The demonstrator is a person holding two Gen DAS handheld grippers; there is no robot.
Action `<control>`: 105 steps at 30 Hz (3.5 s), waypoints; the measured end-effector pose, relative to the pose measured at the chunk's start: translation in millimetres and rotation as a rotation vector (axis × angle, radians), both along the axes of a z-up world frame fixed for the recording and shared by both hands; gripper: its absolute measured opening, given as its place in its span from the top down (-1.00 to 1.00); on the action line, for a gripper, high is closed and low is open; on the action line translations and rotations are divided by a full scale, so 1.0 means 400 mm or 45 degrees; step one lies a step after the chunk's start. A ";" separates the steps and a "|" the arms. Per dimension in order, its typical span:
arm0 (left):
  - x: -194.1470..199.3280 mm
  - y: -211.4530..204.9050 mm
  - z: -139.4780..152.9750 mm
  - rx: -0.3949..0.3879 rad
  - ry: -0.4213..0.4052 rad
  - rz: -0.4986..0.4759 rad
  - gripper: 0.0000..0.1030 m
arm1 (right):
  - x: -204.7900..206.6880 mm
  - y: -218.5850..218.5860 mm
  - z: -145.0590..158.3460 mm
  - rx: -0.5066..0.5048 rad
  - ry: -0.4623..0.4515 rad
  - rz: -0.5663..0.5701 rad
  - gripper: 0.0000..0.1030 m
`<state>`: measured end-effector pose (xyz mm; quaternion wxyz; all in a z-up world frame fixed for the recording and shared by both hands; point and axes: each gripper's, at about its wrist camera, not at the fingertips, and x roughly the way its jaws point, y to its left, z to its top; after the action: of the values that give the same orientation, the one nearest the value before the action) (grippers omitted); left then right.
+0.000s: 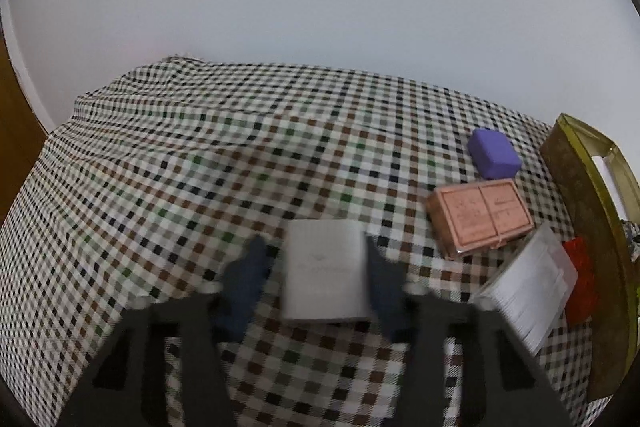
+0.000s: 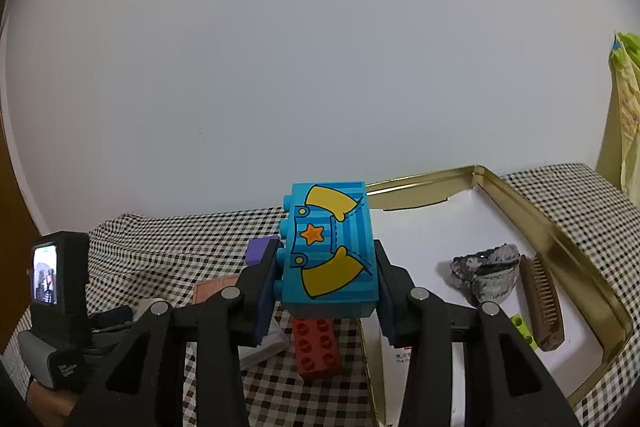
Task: Organize rigid objects
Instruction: 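Grasp the white charger with the left gripper while the right lifts the blue brick, then carry the white charger and blue brick over the gold tin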
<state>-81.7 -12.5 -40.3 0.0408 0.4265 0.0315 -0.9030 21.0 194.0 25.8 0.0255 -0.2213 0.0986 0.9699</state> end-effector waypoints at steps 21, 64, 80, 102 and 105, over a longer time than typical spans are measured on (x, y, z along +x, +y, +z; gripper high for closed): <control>0.088 0.048 0.099 0.039 0.447 -0.138 0.29 | 0.028 0.104 0.028 0.039 0.087 -0.149 0.13; 0.167 0.346 0.151 0.159 0.597 -0.463 0.28 | 0.064 0.354 0.045 0.096 0.066 -0.200 0.13; 0.133 0.543 0.141 0.137 0.501 -0.585 0.28 | 0.009 0.406 0.002 0.111 -0.062 -0.151 0.13; 0.069 0.576 0.110 -0.029 0.297 -0.561 0.28 | -0.027 0.391 -0.030 0.062 -0.204 -0.079 0.13; 0.067 0.573 0.105 -0.043 0.276 -0.555 0.28 | -0.032 0.388 -0.033 0.056 -0.216 -0.065 0.13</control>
<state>-54.8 216.7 1.7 -0.1515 0.3229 -0.0724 -0.9314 8.1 349.0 12.7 0.0634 -0.2994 0.0803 0.9486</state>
